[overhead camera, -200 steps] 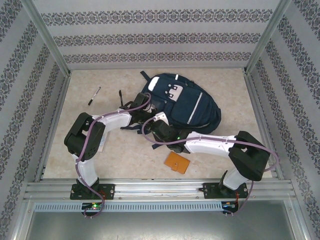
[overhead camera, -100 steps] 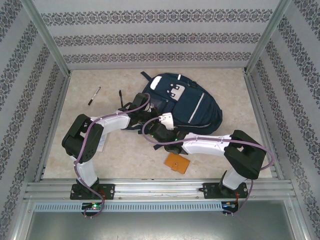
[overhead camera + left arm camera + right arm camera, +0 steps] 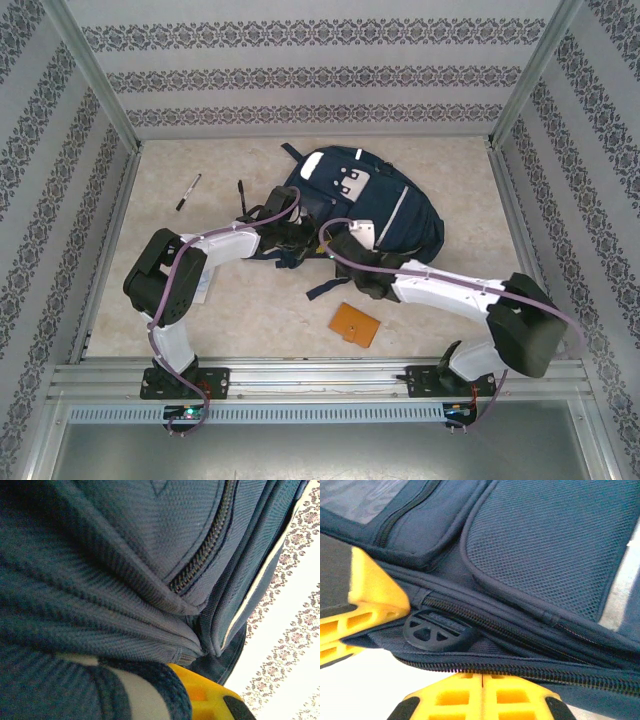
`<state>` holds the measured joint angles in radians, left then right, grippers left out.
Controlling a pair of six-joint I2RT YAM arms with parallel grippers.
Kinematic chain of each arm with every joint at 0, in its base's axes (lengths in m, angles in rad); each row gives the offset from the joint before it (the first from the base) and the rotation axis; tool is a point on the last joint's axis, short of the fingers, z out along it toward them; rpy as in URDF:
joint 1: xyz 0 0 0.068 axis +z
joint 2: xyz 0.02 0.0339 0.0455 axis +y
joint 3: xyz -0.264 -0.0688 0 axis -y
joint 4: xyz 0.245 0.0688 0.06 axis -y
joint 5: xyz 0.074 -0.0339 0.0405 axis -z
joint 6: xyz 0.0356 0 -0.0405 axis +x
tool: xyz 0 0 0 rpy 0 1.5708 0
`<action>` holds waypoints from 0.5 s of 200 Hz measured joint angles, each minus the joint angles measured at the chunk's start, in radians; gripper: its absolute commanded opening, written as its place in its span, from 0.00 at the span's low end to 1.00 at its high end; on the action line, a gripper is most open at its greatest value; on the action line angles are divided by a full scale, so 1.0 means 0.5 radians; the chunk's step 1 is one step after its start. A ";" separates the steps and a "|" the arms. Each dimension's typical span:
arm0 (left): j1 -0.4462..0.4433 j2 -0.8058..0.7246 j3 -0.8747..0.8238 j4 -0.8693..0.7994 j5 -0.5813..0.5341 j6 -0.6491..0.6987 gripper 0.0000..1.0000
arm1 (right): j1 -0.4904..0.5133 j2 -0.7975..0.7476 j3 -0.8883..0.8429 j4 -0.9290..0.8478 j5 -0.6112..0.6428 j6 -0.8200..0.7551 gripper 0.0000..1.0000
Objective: Pack the student bag
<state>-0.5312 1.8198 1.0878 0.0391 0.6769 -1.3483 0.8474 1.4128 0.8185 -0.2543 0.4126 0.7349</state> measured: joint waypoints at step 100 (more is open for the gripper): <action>0.014 0.013 -0.056 -0.101 -0.134 0.231 0.43 | -0.499 -0.177 -0.217 0.054 -0.783 -0.275 0.23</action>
<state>-0.5243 1.8263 1.0595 -0.0113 0.6102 -1.2327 0.5980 1.3243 0.7097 -0.2272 0.0212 0.5972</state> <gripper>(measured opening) 0.384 0.229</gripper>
